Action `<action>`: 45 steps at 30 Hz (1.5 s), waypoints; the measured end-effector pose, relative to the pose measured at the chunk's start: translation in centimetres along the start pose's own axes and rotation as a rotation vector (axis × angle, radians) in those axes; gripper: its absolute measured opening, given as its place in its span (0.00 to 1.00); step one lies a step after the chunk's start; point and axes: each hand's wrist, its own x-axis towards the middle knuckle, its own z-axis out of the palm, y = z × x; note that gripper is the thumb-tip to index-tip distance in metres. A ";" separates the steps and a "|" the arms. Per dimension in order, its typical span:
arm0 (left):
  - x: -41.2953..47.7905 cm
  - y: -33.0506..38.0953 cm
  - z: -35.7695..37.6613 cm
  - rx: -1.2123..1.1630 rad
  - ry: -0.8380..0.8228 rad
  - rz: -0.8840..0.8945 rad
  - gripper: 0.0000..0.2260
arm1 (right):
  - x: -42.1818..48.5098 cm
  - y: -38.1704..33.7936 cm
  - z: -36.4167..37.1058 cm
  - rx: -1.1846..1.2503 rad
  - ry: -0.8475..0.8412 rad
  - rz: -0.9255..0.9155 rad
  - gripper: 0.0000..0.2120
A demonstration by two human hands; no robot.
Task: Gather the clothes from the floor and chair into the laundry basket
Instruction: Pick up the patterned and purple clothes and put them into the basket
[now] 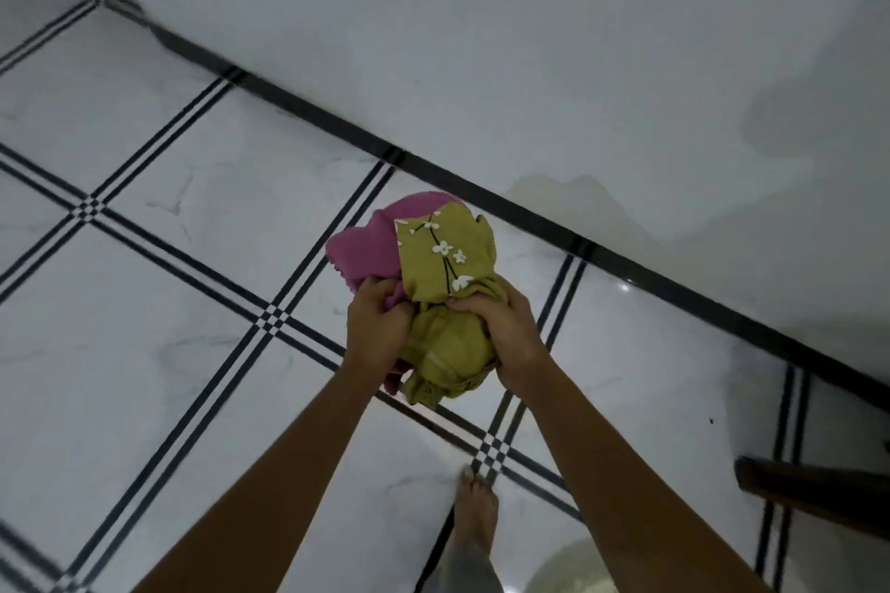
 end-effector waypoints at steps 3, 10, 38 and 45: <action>-6.1 1.1 1.5 0.036 -0.087 0.078 0.10 | -7.3 0.9 -2.9 0.095 0.106 -0.057 0.17; -20.8 1.5 6.9 0.101 -0.320 0.248 0.09 | -24.3 5.6 -10.9 0.268 0.293 -0.189 0.16; -105.4 -20.5 39.7 0.300 -1.447 0.296 0.08 | -100.5 46.0 -48.6 0.632 1.457 -0.372 0.21; -112.9 -27.2 42.7 0.568 -1.595 0.222 0.07 | -103.9 55.1 -52.2 0.747 1.574 -0.272 0.23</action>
